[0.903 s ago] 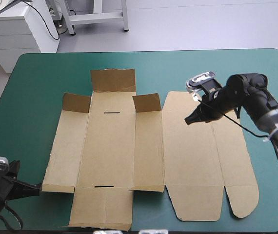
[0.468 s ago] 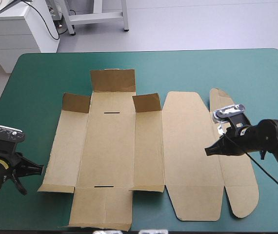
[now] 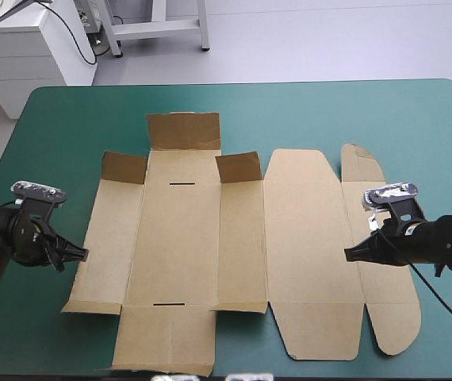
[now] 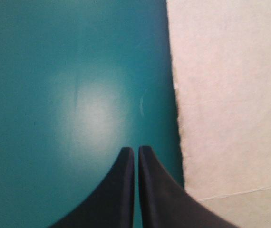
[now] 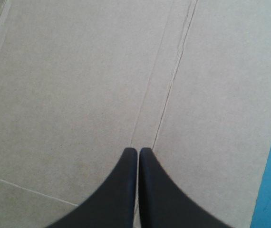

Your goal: Fold the box

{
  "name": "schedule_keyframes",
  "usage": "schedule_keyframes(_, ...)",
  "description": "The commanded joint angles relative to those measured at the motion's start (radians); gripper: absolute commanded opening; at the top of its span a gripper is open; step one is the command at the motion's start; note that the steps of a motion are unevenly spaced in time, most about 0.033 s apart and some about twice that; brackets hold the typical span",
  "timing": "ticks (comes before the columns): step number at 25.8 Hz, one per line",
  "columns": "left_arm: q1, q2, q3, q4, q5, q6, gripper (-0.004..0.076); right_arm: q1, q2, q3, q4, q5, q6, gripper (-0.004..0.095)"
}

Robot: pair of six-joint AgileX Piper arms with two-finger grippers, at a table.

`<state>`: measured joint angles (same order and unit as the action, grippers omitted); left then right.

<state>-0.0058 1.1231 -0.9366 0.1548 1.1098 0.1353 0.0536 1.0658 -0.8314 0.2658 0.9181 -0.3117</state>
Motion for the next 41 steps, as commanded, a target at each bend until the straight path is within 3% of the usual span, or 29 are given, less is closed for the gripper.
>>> schedule_keyframes(1,0.080,0.099,-0.112,-0.164,0.029,0.107,0.0017,-0.010,-0.021,-0.022,0.014,-0.041,-0.009,-0.0002)
schedule_keyframes(6,0.285,0.242,-0.217,-0.526,0.190,0.292,0.0017,-0.010,-0.022,0.006,0.031,-0.050,-0.009,-0.0002)
schedule_keyframes(8,0.337,0.277,-0.223,-0.588,0.184,0.296,0.0016,-0.010,-0.022,0.023,0.047,-0.057,-0.009,-0.0002)
schedule_keyframes(22,0.355,0.308,-0.223,-0.561,0.161,0.310,0.0023,-0.010,-0.023,0.099,0.070,-0.110,-0.045,-0.0002)
schedule_keyframes(23,0.355,0.308,-0.223,-0.555,0.161,0.310,0.0039,-0.010,-0.023,0.099,0.070,-0.110,-0.045,-0.0002)
schedule_keyframes(27,0.355,0.308,-0.164,-0.501,0.108,0.310,0.0232,-0.010,-0.023,0.099,0.068,-0.110,-0.046,-0.0002)
schedule_keyframes(29,0.355,0.308,-0.124,-0.500,-0.014,0.286,0.0365,-0.010,-0.023,0.099,0.068,-0.111,-0.046,-0.0002)
schedule_keyframes(30,0.355,0.308,-0.115,-0.500,-0.027,0.252,0.0385,-0.010,-0.023,0.099,0.068,-0.111,-0.046,-0.0002)
schedule_keyframes(37,0.353,0.335,-0.096,-0.636,-0.017,0.212,0.0389,-0.010,-0.023,0.099,0.068,-0.120,-0.049,-0.0002)
schedule_keyframes(41,0.353,0.378,-0.057,-0.713,0.060,0.235,0.0388,-0.010,-0.023,0.099,0.070,-0.120,-0.055,-0.0002)
